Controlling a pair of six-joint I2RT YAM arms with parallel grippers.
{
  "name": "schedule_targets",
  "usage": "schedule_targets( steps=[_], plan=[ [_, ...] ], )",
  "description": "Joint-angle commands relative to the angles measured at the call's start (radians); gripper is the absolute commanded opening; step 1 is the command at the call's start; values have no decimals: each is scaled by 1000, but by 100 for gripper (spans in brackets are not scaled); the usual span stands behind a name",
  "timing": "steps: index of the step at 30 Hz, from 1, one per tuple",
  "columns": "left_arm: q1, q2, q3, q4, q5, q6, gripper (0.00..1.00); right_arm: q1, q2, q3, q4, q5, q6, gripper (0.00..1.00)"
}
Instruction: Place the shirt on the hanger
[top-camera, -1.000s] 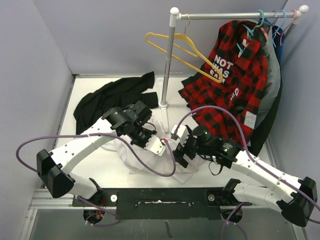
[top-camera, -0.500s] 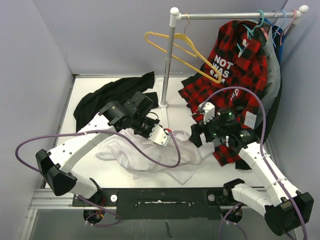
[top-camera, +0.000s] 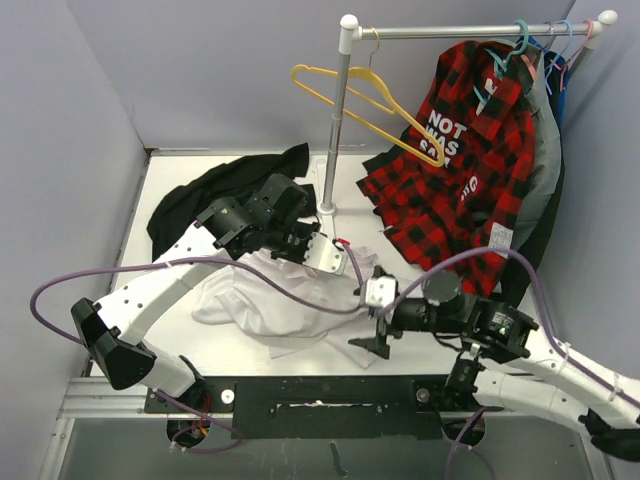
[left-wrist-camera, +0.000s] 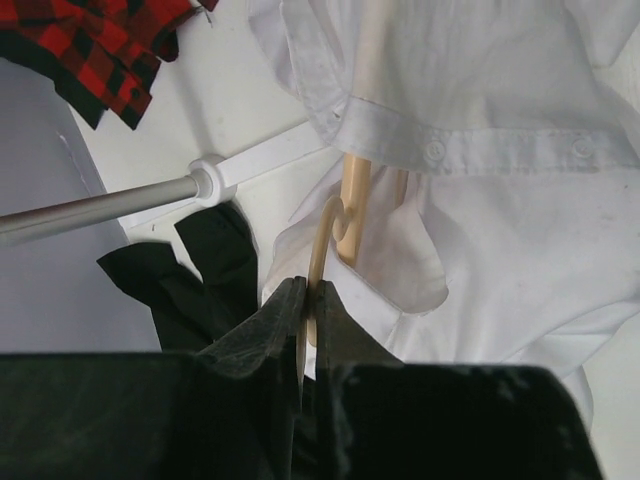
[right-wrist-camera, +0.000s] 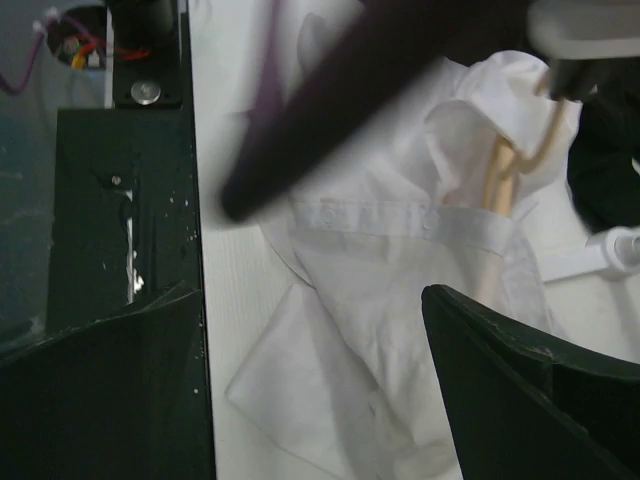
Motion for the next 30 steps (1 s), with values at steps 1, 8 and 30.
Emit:
schedule_targets(
  steps=[1,8,30],
  plan=[
    [10,1,99,63,53,-103,0,249,23,-101,-5,298,-295,98],
    [12,20,127,40,85,-168,0,443,146,-258,246,668,-610,98],
    [11,40,161,13,109,-223,0,459,696,-203,784,658,-872,44]
  ],
)
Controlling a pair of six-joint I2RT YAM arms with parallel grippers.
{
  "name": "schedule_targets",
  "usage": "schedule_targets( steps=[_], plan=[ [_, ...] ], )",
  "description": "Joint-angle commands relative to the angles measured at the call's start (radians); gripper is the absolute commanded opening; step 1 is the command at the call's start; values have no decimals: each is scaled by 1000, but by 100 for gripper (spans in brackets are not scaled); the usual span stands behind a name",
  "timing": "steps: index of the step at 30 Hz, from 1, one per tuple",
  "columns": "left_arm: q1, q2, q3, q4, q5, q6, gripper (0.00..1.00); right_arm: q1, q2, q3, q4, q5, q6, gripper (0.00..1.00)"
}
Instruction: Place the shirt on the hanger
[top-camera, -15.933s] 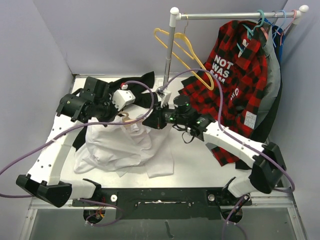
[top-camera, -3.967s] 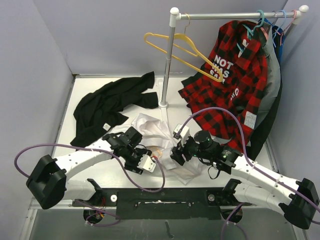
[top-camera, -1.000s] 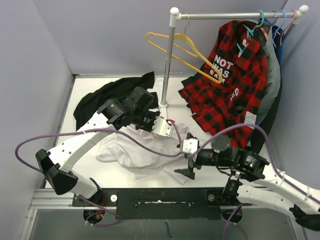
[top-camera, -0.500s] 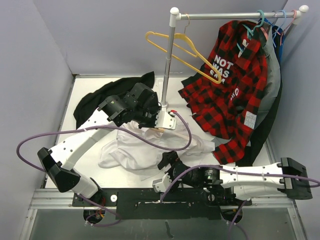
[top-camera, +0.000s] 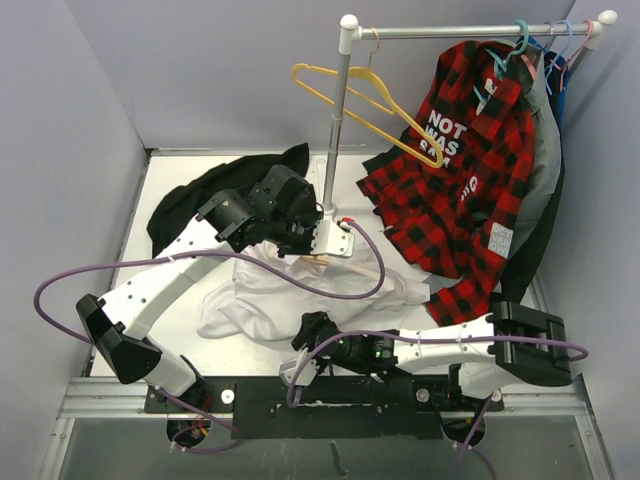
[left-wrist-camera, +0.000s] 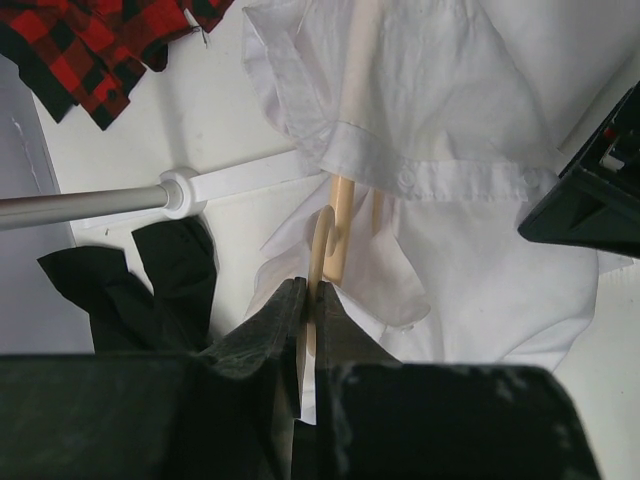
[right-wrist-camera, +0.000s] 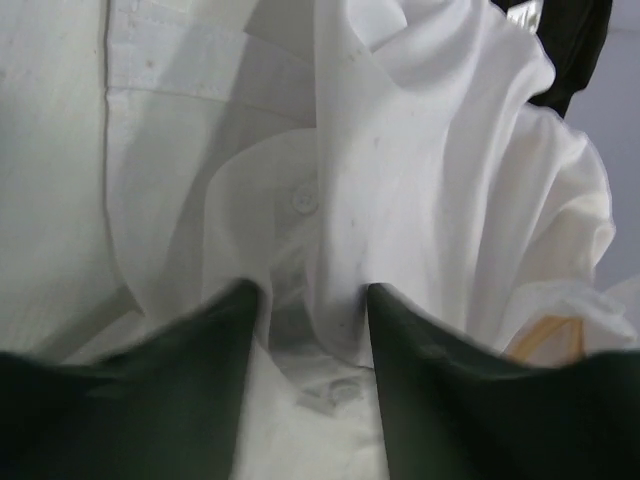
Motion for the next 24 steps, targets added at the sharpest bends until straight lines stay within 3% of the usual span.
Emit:
schedule_targets(
  steps=[1,3,13,24],
  plan=[
    [4,-6,56,26,36,-13,0,-12,46,61,137,-23,9,28],
    [2,-2,57,29,30,-18,0,-6,68,81,142,-25,0,1],
    [-2,85,210,29,-27,-42,0,141,189,140,92,-48,152,0],
    [5,171,477,-11,-153,16,0,224,268,74,137,41,339,0]
  ],
)
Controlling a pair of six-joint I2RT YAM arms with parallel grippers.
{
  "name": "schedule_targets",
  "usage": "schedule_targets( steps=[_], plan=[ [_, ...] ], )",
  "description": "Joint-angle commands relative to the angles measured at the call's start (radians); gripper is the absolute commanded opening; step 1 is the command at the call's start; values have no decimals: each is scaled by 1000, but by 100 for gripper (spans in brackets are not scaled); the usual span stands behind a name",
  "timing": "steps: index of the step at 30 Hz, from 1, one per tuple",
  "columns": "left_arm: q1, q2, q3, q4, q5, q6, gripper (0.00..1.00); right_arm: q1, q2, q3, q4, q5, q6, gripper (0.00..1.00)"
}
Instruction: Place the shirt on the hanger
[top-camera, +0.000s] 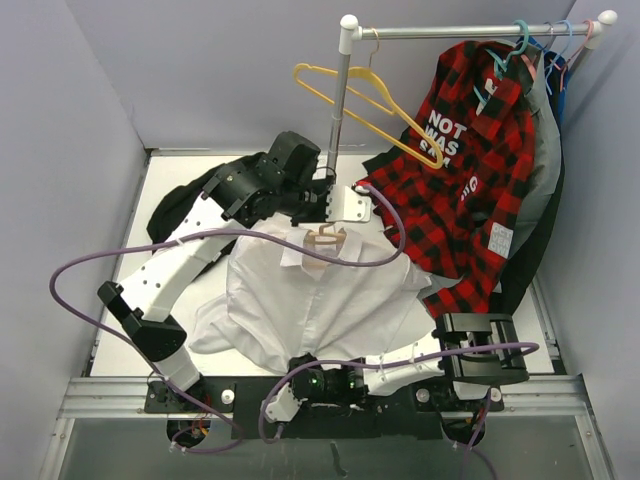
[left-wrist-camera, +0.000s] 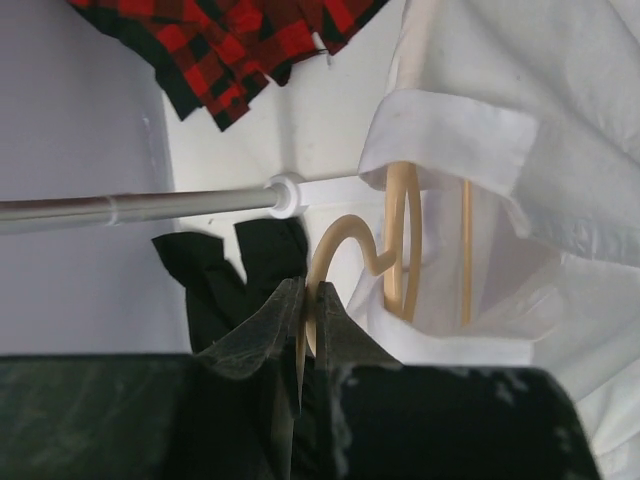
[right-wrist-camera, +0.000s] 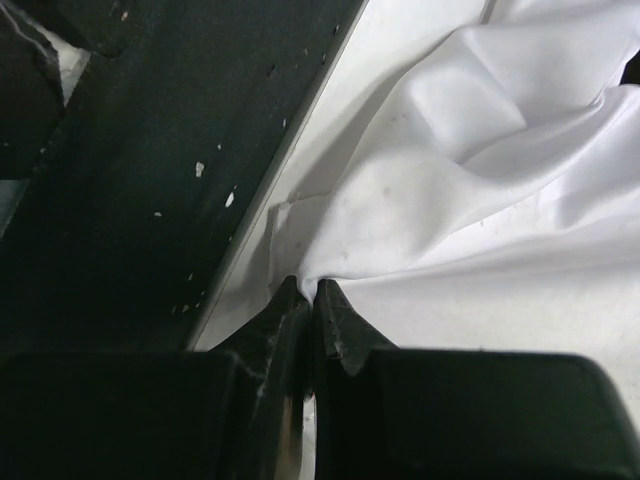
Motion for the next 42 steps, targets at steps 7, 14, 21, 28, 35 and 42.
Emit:
schedule_targets(
  steps=[7,14,21,28,35,42],
  plan=[
    [-11,76,388,-70,-119,39,0,28,7,-63,130,70,144,0],
    [-70,58,437,1,-270,78,0,29,61,-52,181,70,136,0],
    [-151,-12,443,246,-383,106,0,30,88,-87,258,111,166,0],
    [-163,-122,341,224,-324,71,0,55,-35,-56,246,230,97,79],
    [-114,-235,165,254,-298,50,0,58,-304,16,42,146,156,98],
    [82,-176,104,-4,58,-177,36,90,-576,69,-225,101,335,98]
  ],
)
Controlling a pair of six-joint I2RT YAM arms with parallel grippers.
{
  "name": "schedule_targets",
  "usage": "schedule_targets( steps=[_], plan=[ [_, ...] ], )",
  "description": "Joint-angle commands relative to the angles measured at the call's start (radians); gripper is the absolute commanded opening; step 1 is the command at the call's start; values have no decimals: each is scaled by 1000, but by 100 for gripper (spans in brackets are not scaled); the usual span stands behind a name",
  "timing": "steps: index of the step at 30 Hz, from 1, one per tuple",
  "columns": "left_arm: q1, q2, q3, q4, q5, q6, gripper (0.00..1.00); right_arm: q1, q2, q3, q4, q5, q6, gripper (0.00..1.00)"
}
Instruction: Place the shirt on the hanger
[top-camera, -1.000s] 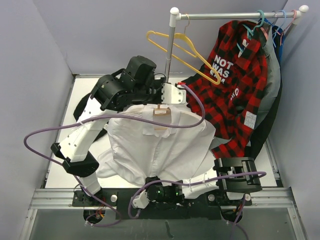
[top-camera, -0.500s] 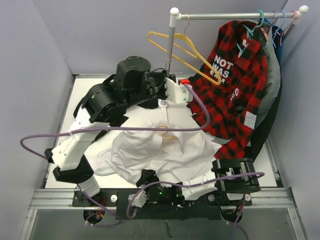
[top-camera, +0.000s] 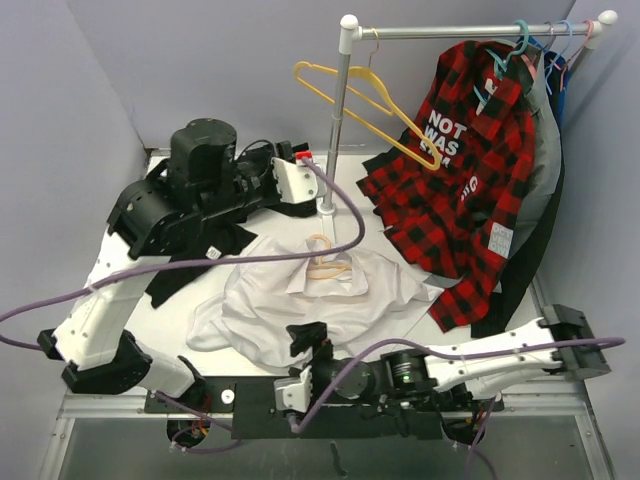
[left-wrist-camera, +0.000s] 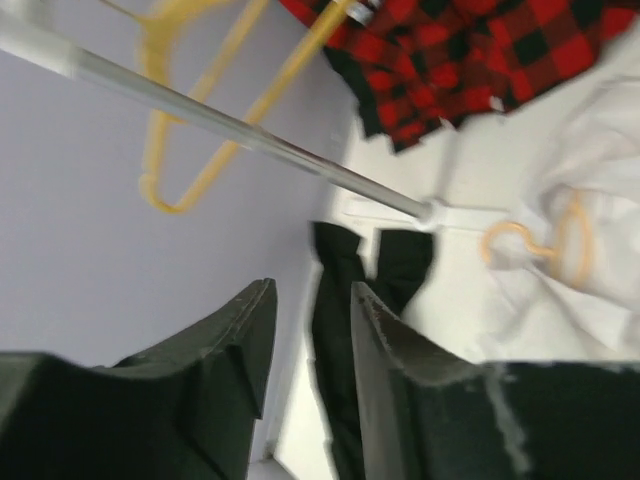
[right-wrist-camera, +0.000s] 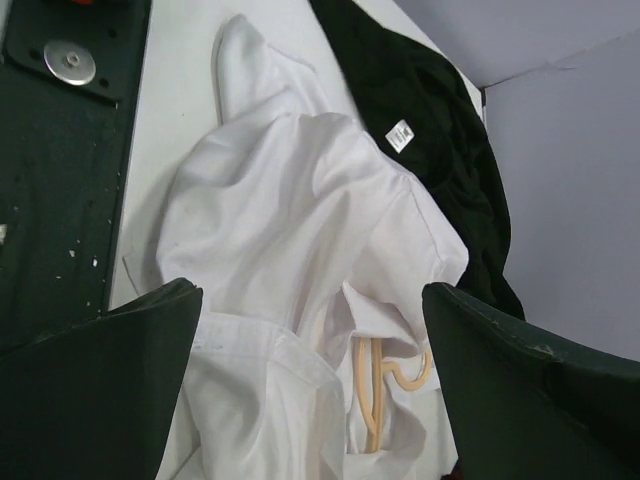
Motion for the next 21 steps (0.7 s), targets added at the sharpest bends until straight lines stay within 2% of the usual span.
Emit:
schedule_targets(
  steps=[1,3,6,8,10,12,15,18,20,21],
  plan=[
    [140,139,70,-248,334,-200,41,12,-227,32,-164,-29,176,98],
    [188,243,154,-336,417,-274,45,1,-346,36,-193,33,233,98],
    [252,421,326,-501,569,-291,48,-14,-506,57,-251,132,264,98],
    [315,532,426,-554,682,-325,56,-13,-550,65,-275,182,260,98],
    [375,606,435,-545,786,-344,62,-14,-549,78,-300,249,266,98],
    [413,661,415,-507,848,-349,63,-18,-515,104,-350,317,284,98],
    [429,735,369,-441,836,-312,62,-41,-463,127,-399,371,343,98],
    [443,816,331,-390,825,-258,62,-127,-446,123,-430,321,448,98],
    [447,838,281,-322,805,-226,61,-234,-457,101,-419,160,487,98],
    [449,831,231,-220,796,-224,61,-296,-462,87,-400,69,501,98]
  ],
)
